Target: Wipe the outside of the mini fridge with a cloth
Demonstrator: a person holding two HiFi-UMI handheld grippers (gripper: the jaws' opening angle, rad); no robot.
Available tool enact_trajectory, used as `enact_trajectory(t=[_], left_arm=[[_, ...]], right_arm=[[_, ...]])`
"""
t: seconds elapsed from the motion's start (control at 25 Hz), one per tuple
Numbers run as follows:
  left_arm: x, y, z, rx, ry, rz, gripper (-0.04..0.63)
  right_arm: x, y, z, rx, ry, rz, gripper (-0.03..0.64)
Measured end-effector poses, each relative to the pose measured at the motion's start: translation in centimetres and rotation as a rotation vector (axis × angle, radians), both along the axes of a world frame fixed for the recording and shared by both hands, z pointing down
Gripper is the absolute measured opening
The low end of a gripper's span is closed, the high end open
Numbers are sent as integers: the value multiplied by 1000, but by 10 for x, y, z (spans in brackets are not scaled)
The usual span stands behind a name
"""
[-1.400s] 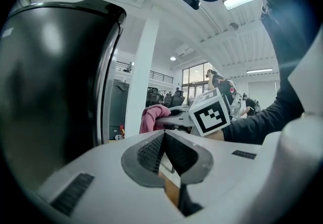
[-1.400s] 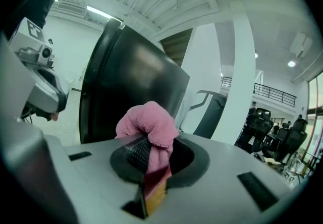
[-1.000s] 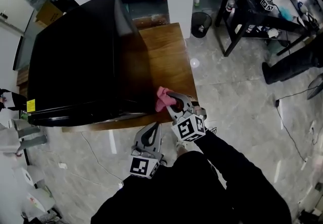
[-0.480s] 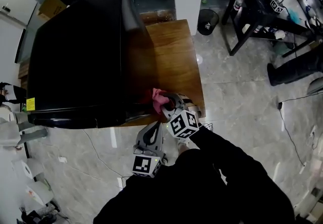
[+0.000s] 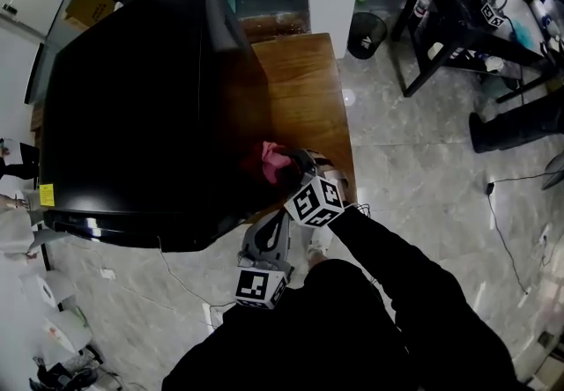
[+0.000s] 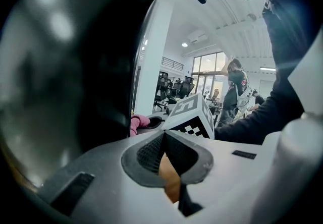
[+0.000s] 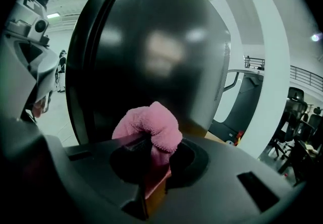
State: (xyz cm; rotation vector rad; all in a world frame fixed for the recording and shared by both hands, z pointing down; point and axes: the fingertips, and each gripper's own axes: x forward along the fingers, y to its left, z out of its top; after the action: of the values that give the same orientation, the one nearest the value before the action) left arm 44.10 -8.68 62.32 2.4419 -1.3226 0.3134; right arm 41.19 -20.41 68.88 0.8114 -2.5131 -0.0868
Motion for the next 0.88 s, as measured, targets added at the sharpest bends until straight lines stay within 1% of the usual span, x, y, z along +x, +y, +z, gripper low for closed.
enact_trajectory(t=[0.12,0.28,0.52,0.68,0.88], left_arm=[[10,-13,4,-14,16,-4,5],[29,-26,6,-15,14,18,5],[51,-45,2,-4,29,17,5],[58,-73,4,11,16,0,5],[59,-101,-9,15,15,-40,5]], right_arm=[[4,-22,5,17,7,-24,49],[9,-54,12,39,29,-46,49],[10,-99,12,50,44,-57,50],[9,-129,11,78,76,-70,49],[5,-158,6,100,119,-75,51]])
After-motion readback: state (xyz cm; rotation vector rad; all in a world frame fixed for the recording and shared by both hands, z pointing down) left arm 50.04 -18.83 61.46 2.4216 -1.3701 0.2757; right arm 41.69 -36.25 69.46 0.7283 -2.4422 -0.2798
